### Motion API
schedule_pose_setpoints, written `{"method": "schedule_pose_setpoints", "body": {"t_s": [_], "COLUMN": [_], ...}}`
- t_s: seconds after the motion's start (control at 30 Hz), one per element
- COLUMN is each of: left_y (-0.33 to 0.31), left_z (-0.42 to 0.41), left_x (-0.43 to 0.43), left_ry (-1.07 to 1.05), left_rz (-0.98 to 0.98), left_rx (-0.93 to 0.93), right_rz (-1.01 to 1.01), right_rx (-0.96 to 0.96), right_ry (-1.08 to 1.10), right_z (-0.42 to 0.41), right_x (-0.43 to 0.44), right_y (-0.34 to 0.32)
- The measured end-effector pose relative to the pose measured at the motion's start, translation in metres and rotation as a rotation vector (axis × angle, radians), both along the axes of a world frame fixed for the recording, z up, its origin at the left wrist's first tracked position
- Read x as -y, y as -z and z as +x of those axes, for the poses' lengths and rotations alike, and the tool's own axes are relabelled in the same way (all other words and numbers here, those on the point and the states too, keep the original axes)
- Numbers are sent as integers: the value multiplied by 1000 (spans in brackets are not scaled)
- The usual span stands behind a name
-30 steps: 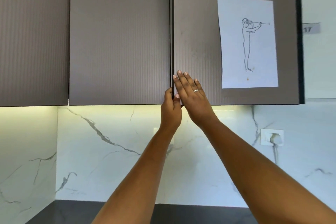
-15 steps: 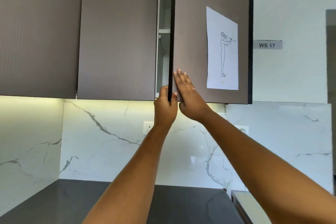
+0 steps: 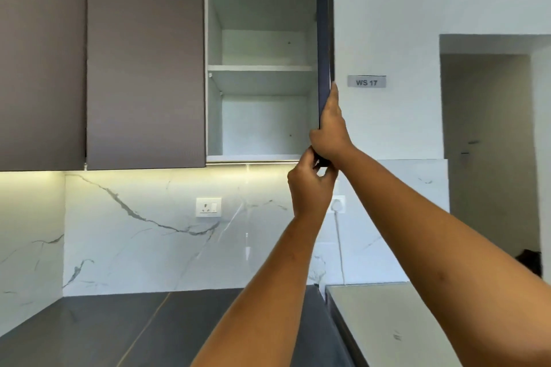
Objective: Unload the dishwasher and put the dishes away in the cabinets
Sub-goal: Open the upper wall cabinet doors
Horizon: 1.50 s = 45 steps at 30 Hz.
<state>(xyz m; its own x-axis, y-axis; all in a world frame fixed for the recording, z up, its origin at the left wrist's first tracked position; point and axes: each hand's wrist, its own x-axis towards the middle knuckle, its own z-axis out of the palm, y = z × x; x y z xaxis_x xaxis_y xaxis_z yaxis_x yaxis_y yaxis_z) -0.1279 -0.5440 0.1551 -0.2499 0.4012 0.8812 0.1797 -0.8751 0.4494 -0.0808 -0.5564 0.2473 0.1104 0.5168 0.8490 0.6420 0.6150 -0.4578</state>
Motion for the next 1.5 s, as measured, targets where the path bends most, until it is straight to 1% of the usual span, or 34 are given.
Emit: {"method": "schedule_pose_setpoints", "body": {"t_s": [0.1,0.23,0.43,0.57,0.8,0.9,1.0,1.1,1.23,1.4,1.5], "left_y": [-1,-7,-11,-13,-18,-17,-14,-10,-4,22,38], "left_z": [36,70,113,133,151,151,151,152,153,156,160], "left_x": [13,24,29,29,22,16,14,10,5,-4,-8], "left_ry": [31,42,7,-64,-93,-122,-97,-40,-21,-8,67], "left_rz": [-46,-96,-115,-110,-30,-6,-22,-45,-56,-41,-79], "left_rx": [-6,-77,-185,-329,-532,-652,-755,-810,-829,-754,-725], "right_rz": [-35,-72,-83,-54,-114,-135,-156,-176,-146,-94,-75], "right_rx": [-14,-20,-60,-104,-155,-185,-196,-188,-220,-287,-328], "right_ry": [39,132,292,335,377,393,427,477,500,538,541], "right_z": [38,76,119,143,175,181,186,187,185,179,177], "right_x": [12,21,24,28,30,28,29,29,30,28,20], "right_y": [1,2,9,14,12,13,15,18,31,62,82]}}
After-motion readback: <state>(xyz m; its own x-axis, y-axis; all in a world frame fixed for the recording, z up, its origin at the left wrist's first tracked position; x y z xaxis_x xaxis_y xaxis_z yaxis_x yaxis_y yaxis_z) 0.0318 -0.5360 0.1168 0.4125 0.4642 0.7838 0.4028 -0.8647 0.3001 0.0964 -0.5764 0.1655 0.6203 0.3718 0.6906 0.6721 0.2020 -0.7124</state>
